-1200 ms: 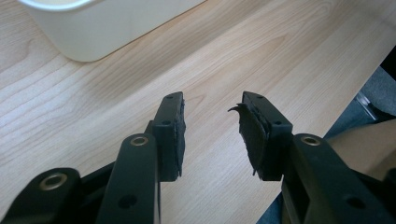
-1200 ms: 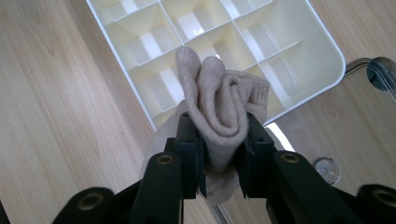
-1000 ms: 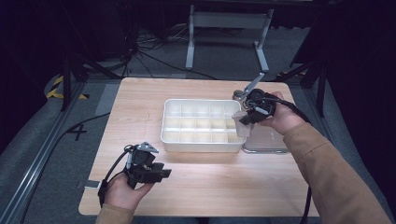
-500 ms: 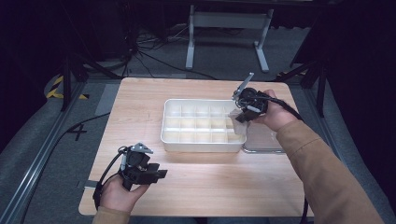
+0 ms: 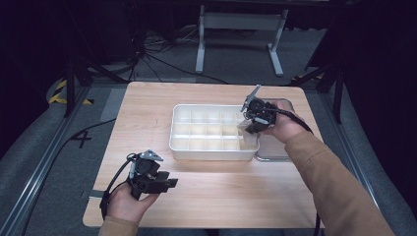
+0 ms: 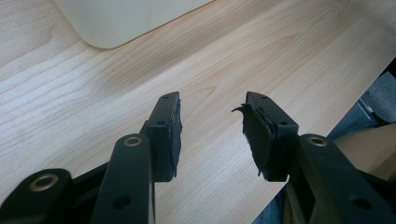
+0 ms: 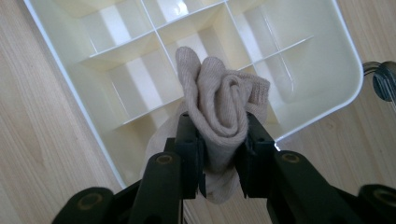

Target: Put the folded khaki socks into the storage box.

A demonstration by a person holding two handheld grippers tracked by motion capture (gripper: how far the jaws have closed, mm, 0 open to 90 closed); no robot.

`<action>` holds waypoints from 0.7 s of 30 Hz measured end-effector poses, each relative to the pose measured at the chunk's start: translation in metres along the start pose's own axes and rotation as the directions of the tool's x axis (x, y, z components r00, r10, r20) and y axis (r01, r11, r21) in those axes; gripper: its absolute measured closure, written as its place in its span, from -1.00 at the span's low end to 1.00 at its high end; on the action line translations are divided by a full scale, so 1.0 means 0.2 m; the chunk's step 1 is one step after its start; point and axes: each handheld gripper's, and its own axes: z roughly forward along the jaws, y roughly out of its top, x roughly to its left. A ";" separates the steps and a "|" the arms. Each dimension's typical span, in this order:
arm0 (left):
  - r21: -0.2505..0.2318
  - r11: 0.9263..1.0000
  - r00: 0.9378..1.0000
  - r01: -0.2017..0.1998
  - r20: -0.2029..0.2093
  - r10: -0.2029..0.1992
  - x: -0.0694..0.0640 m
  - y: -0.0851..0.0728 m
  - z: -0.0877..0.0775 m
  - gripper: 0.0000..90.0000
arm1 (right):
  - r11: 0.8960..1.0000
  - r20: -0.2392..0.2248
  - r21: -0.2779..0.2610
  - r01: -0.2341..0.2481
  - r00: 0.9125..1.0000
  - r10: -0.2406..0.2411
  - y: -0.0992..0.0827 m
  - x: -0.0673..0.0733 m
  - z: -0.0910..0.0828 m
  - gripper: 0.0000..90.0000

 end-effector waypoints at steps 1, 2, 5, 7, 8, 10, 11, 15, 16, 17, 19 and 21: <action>-0.002 1.000 1.000 -0.003 -0.001 0.003 0.00 0.00 0.00 0.26 | 1.000 0.000 -0.001 0.002 1.000 -0.002 0.00 0.00 0.01 0.62; 0.000 1.000 1.000 -0.003 0.000 0.003 0.00 0.00 0.00 0.26 | 1.000 -0.001 0.001 0.004 1.000 -0.004 0.00 0.01 0.02 0.62; -0.001 1.000 1.000 -0.002 0.002 0.002 0.00 0.00 0.00 0.26 | 1.000 0.000 0.006 0.009 1.000 -0.009 0.00 0.01 0.04 0.62; 0.002 1.000 1.000 -0.004 0.003 0.004 0.00 0.00 0.00 0.26 | 1.000 -0.005 0.006 0.008 1.000 -0.008 0.00 0.02 0.05 0.62; 0.005 1.000 1.000 -0.005 0.004 0.005 0.00 0.00 0.00 0.26 | 1.000 -0.007 0.010 0.011 1.000 -0.011 0.00 0.02 0.06 0.61; 0.009 1.000 1.000 -0.009 0.006 0.009 0.00 0.00 0.00 0.26 | 1.000 -0.010 0.023 0.013 1.000 -0.013 0.00 0.03 0.08 0.61; 0.010 1.000 1.000 -0.003 0.007 0.003 0.00 0.00 0.00 0.26 | 1.000 -0.013 0.027 0.016 1.000 -0.015 0.00 0.03 0.09 0.61; 0.009 1.000 1.000 -0.004 0.007 0.004 0.00 0.01 0.01 0.26 | 0.999 -0.026 0.051 0.013 1.000 -0.012 -0.01 0.04 0.13 0.61; 0.004 1.000 1.000 -0.007 0.003 0.007 0.00 0.01 0.01 0.26 | 0.998 -0.030 0.055 0.009 1.000 -0.007 -0.01 0.04 0.14 0.61; 0.007 1.000 1.000 -0.005 0.006 0.005 0.00 0.01 0.01 0.25 | 0.998 -0.038 0.066 0.008 0.999 -0.005 -0.01 0.04 0.14 0.61; 0.004 1.000 1.000 0.002 0.008 -0.002 0.00 0.00 0.01 0.25 | 0.996 -0.047 0.085 0.008 0.999 -0.004 -0.01 0.05 0.16 0.61; 0.004 1.000 1.000 0.002 0.007 -0.002 0.00 0.01 0.01 0.24 | 0.996 -0.042 0.093 0.018 0.999 -0.014 0.00 0.05 0.17 0.60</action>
